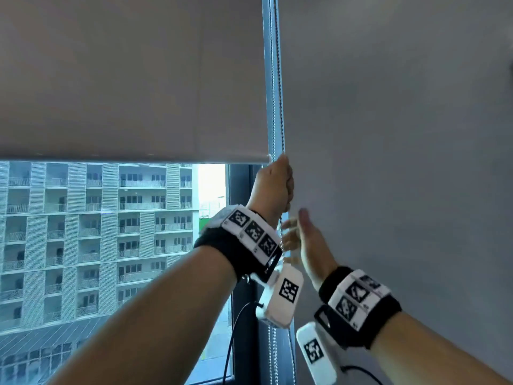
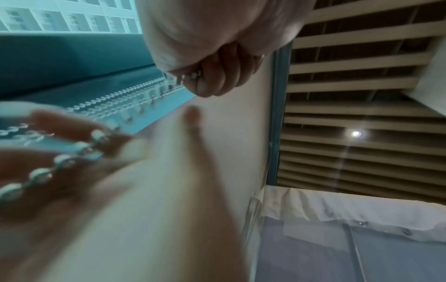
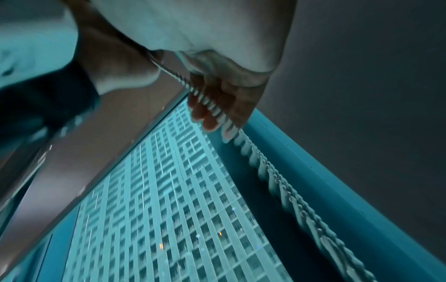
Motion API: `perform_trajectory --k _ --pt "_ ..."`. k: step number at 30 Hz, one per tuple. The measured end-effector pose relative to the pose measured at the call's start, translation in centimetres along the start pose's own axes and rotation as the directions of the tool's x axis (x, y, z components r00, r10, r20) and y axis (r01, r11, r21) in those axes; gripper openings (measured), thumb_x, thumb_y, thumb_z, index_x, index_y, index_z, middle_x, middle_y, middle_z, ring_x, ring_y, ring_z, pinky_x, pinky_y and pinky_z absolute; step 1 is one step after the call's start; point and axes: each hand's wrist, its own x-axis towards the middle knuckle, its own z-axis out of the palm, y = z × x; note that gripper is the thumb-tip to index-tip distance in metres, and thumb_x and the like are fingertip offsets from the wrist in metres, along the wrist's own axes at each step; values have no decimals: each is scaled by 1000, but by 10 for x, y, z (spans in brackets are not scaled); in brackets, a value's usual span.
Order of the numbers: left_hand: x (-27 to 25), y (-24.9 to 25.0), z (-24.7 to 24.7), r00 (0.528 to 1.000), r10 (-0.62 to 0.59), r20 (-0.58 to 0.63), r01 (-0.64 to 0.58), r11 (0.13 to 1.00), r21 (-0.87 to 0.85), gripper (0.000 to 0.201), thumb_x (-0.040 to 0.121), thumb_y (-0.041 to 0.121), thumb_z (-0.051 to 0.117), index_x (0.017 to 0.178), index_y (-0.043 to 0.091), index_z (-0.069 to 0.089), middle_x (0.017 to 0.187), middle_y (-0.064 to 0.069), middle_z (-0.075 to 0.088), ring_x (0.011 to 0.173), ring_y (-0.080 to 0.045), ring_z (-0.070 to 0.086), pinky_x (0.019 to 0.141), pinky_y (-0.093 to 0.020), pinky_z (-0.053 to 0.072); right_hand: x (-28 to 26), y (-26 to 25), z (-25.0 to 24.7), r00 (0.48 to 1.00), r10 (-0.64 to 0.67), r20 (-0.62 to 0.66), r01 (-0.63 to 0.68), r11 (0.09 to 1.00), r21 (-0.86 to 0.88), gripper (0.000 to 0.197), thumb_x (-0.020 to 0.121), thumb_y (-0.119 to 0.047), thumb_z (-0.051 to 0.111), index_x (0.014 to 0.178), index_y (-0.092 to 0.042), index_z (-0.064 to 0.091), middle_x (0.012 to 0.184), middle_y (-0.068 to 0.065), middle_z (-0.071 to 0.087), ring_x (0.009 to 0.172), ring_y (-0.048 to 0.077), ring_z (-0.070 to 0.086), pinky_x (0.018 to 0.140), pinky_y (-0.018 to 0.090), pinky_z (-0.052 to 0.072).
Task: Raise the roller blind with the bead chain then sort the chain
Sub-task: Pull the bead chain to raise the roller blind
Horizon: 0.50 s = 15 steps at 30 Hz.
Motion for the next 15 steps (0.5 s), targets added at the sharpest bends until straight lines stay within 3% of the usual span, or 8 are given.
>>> perform_trajectory --k 4,6,9,11,13,15 --pt "-22 -32 -1 1000 -19 -8 20 990 141 50 98 34 35 50 22 43 38 8 38 32 -9 32 40 -19 27 29 -39 -6 996 -50 -75 55 997 61 54 91 -59 27 92 -13 55 78 4 57 68 15 54 62 28 43" --pt "-35 -47 -1 998 -52 26 48 991 123 49 99 31 35 52 17 41 39 6 37 31 -8 31 37 -18 24 41 -52 -4 990 -111 -90 112 994 5 51 84 -64 32 92 -18 53 84 7 61 72 19 58 65 31 47" --pt "-51 -64 -4 993 -77 89 69 994 89 43 96 35 40 61 12 46 48 0 44 42 -12 38 44 -20 30 51 -73 0 992 -128 -15 129 991 38 33 94 -50 36 98 -19 46 81 9 60 63 22 57 59 31 46" --pt "-61 -71 -6 984 -125 130 112 989 100 40 99 27 39 66 9 51 52 2 54 46 -11 47 49 -20 37 57 -86 5 995 -103 16 102 995 20 34 95 -47 39 107 -16 45 76 6 59 56 19 56 54 30 47" --pt "-66 -74 -9 957 -233 173 217 970 106 41 99 17 35 60 12 42 40 9 48 35 -4 45 40 -16 36 58 -95 8 997 -74 15 74 997 17 34 95 -46 38 98 -15 49 63 2 52 44 14 45 45 24 40" --pt "-68 -73 -12 928 -289 236 265 955 129 39 99 12 33 60 13 39 35 9 46 32 -1 44 38 -15 37 57 -96 12 996 -80 -31 80 997 7 39 96 -45 34 72 -18 45 52 -3 38 37 10 29 38 20 24"
